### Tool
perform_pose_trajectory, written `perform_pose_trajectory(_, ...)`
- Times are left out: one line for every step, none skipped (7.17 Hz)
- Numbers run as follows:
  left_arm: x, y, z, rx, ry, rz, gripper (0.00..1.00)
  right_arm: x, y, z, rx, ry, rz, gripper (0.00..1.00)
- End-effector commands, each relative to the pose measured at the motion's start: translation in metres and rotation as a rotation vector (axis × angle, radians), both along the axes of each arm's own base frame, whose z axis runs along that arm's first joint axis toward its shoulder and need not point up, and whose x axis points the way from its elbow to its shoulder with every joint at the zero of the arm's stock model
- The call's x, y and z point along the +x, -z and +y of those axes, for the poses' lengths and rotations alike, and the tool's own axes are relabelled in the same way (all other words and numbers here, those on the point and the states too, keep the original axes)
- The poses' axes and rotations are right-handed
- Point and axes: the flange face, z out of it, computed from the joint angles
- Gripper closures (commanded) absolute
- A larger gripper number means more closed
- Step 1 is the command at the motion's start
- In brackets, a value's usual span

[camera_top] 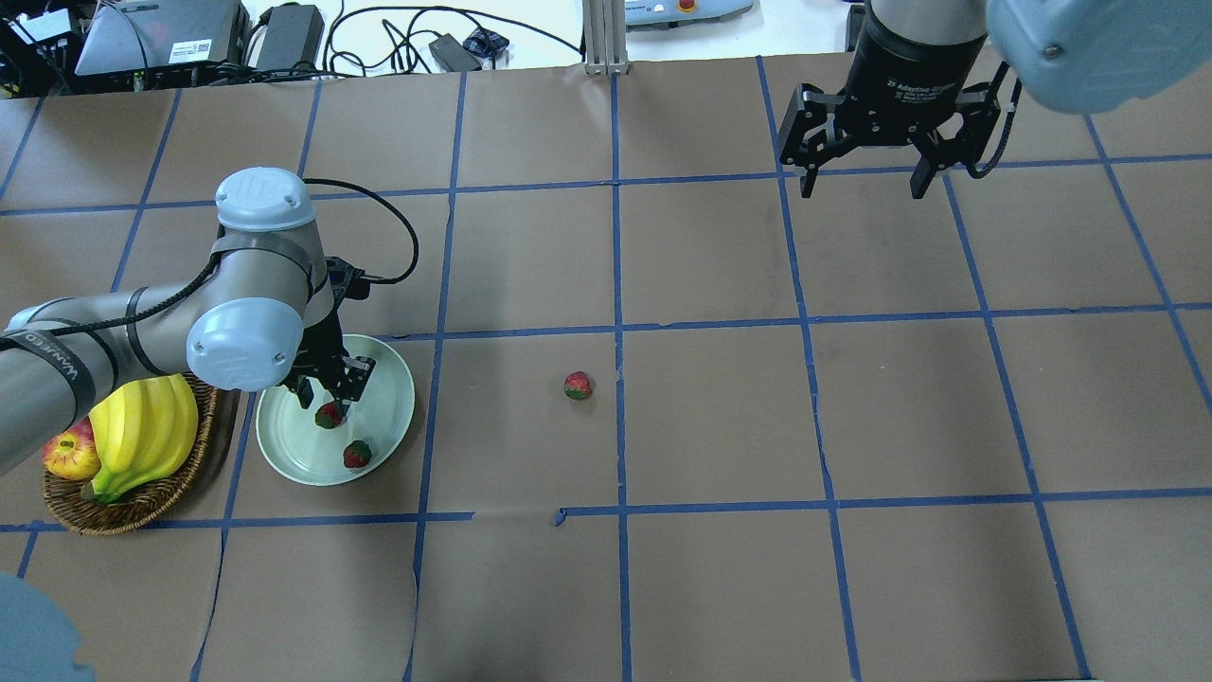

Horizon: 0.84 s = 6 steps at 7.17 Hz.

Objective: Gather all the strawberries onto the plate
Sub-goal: 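Move the left gripper to the last strawberry and grasp it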

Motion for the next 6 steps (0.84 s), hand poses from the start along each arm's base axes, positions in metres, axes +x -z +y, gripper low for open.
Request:
perform_pose_trajectory(-0.058,-0.039,-0.019,-0.136,-0.031,0.014,0.04,0.000,0.001,0.000,0.002,0.000,0.000,0.00)
perform_pose_trajectory(-0.109,-0.055,-0.027,-0.194,-0.082,0.067,0.04,0.000,0.001,0.000,0.002,0.000,0.000,0.00)
perform_pose_trajectory(-0.153,-0.059,-0.025,-0.223,-0.141,0.096,0.05,0.000,0.001,0.000,0.002,0.000,0.000,0.00)
perform_pose_trajectory(-0.194,-0.057,-0.015,-0.240,-0.163,0.114,0.06,0.000,0.001,0.000,0.002,0.000,0.000,0.00)
perform_pose_trajectory(-0.231,-0.054,-0.010,-0.276,-0.209,0.200,0.06,0.000,0.001,0.000,0.002,0.000,-0.001,0.00)
perform_pose_trajectory(-0.255,-0.039,-0.005,-0.276,-0.255,0.216,0.09,0.001,0.001,0.000,0.002,-0.002,0.000,0.00)
